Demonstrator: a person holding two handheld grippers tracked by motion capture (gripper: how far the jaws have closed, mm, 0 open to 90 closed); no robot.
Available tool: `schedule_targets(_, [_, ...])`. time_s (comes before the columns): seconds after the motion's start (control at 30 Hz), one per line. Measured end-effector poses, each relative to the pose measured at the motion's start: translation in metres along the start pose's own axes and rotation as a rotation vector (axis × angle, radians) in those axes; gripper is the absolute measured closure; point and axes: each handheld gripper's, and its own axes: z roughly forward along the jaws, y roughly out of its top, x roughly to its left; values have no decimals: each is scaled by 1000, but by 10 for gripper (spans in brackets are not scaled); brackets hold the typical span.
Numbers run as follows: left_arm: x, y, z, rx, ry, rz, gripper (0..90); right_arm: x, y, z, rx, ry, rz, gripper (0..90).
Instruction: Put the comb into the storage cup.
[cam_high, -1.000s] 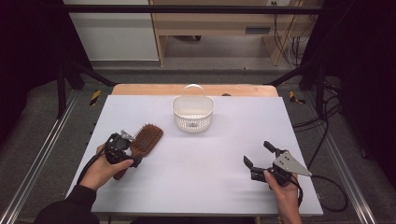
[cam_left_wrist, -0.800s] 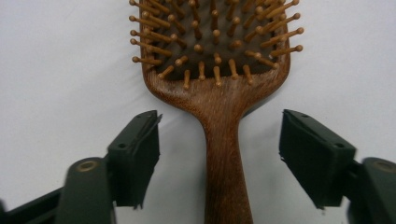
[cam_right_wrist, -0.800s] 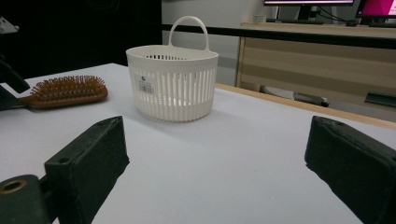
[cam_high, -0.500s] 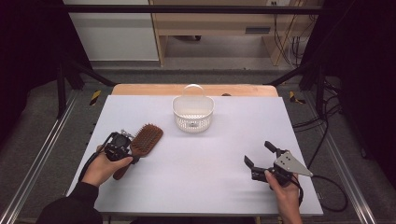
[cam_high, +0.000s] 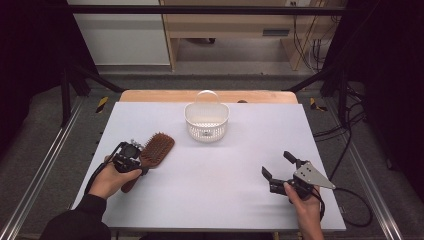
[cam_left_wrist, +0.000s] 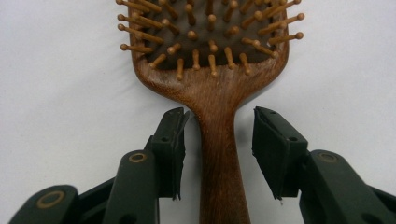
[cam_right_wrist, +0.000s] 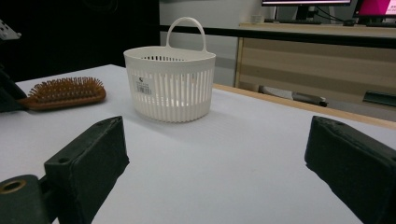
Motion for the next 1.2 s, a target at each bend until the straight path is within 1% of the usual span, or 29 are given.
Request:
schedule_targets(0.13, [1,1,1,6,-1,-4,571,0,0,0,1,1,-1,60])
schedule_targets(0.27, [0,1,1,7,10,-1,594,0,0,0,0,0,0,60])
schedule_targets(0.43, [1,0,3,16,3,-3,643,0,0,0,1,1,0,60])
schedule_targets(0.63, [-1,1,4,25,12,3,650,0,0,0,-1,2,1,61])
schedule_targets(0.73, [-2,1,4,22,15,4,661,0,0,0,1,2,0,61])
schedule_targets(0.8, [-2,0,4,18,12,-4,668,0,0,0,0,2,1,61])
schedule_targets(0.93, [1,-2,4,4,-5,-13,697,0,0,0,1,3,-1,61])
schedule_targets(1.0, [1,-1,5,6,-7,-2,717,0,0,0,1,4,0,60])
schedule_targets(1.13, [0,0,4,15,1,19,724,0,0,0,1,5,2,61])
schedule_targets(1.17, [-1,0,4,10,6,26,725,0,0,0,0,5,1,60])
schedule_targets(1.2, [-1,-1,4,3,5,25,725,0,0,0,0,5,1,60])
